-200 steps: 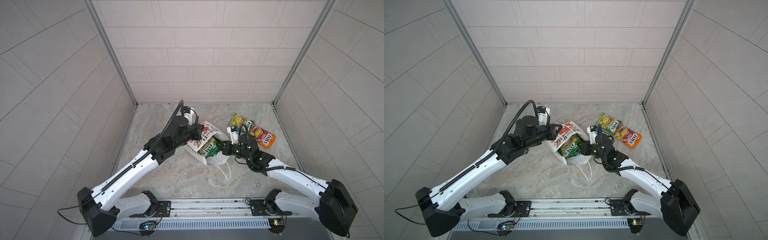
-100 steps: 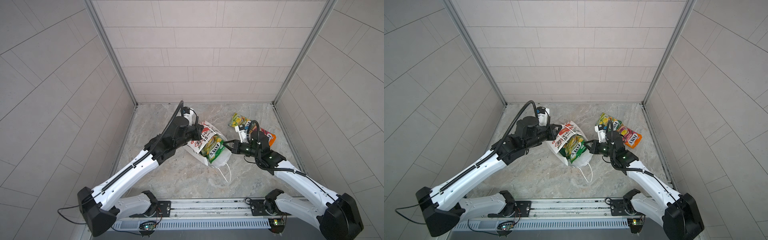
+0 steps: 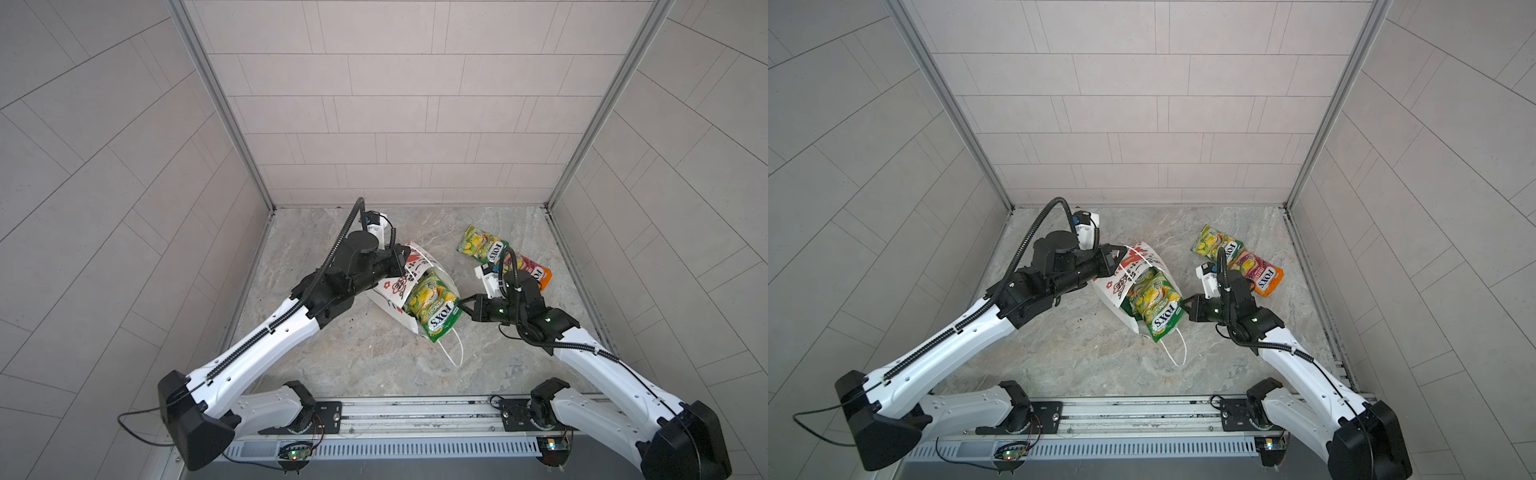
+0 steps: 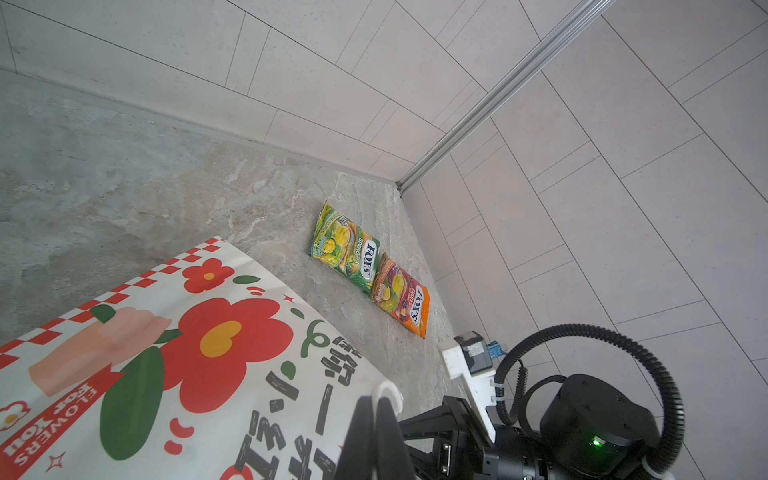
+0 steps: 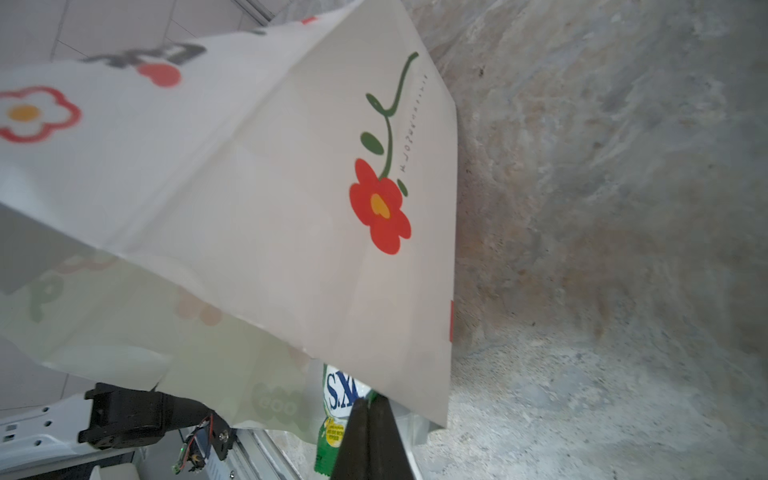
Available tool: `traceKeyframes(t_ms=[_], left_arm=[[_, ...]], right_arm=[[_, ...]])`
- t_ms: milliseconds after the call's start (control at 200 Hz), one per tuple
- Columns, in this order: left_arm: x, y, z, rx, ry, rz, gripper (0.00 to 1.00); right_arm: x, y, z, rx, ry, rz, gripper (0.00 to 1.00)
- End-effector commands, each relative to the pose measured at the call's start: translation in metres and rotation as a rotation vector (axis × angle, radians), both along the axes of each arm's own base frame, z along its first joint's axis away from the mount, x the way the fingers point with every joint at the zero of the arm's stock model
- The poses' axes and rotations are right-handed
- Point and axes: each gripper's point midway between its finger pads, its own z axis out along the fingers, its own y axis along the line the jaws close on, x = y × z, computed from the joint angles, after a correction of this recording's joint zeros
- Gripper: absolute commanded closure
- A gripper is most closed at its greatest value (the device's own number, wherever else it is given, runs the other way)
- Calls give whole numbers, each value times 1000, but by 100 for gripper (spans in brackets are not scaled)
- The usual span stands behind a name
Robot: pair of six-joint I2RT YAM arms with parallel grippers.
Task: Take the snacks out of the paper bag
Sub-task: 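Pull the green packet out of the bag with the right gripper, then carry the green packet beside the other packets and open the right gripper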
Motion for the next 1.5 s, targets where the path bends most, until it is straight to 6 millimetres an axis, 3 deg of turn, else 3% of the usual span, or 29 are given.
traceKeyframes(t_ms=[0, 205, 415, 515, 710, 1026, 1496], left_arm=[[6, -5, 11, -50, -25, 11, 100], [11, -6, 12, -70, -39, 29, 100], [16, -20, 20, -126, -54, -1, 100], [19, -16, 19, -114, -59, 23, 100], [27, 5, 13, -42, -80, 130, 100], [32, 9, 4, 3, -79, 161, 100], [40, 33, -3, 109, -90, 274, 100]], right_arm=[[0, -9, -8, -64, -7, -12, 100], [-4, -9, -15, -66, 8, -2, 100], [-5, 2, -12, 21, 13, 19, 100], [-6, 3, -7, 40, 6, 12, 100], [-8, 0, 31, 64, -90, 3, 100], [-7, 6, 83, 143, -139, 27, 100], [2, -22, 151, 276, -220, -22, 100]])
